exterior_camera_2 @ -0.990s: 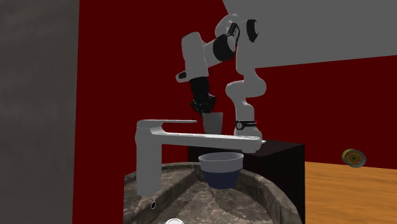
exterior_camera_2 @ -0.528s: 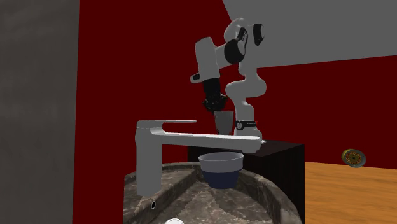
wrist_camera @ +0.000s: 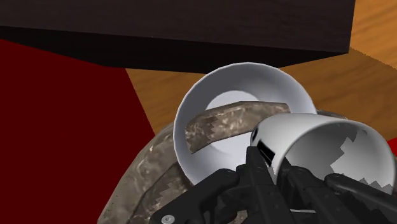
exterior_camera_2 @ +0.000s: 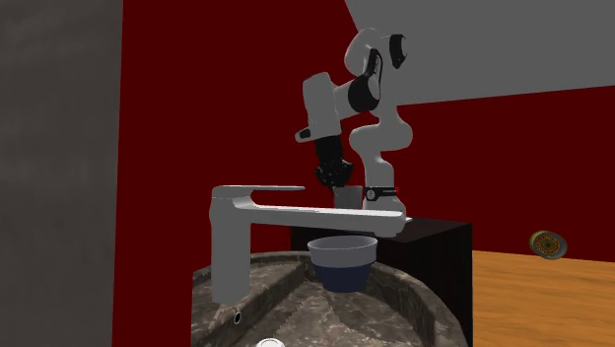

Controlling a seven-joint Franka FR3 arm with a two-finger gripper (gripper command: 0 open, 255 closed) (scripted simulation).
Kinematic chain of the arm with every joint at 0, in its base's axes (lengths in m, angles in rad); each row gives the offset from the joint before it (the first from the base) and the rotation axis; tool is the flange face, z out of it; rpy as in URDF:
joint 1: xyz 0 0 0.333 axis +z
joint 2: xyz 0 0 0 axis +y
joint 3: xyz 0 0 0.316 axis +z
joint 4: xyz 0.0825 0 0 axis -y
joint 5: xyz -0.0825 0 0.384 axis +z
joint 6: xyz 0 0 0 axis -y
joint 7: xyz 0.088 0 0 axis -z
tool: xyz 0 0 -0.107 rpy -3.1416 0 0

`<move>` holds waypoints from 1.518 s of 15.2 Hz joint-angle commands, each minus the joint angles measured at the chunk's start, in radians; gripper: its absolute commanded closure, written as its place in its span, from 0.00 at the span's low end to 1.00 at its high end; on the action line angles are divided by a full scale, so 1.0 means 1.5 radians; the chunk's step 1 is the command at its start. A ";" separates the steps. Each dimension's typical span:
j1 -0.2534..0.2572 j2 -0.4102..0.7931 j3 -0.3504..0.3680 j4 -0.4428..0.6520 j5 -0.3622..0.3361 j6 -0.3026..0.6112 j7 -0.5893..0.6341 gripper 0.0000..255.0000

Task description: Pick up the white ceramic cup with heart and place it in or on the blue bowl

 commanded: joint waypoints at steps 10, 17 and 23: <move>0.005 0.090 0.002 -0.013 0.021 0.103 -0.023 1.00; 0.005 0.090 0.002 -0.013 0.021 0.103 -0.023 0.00; 0.002 0.067 -0.001 -0.008 0.013 0.075 -0.019 0.00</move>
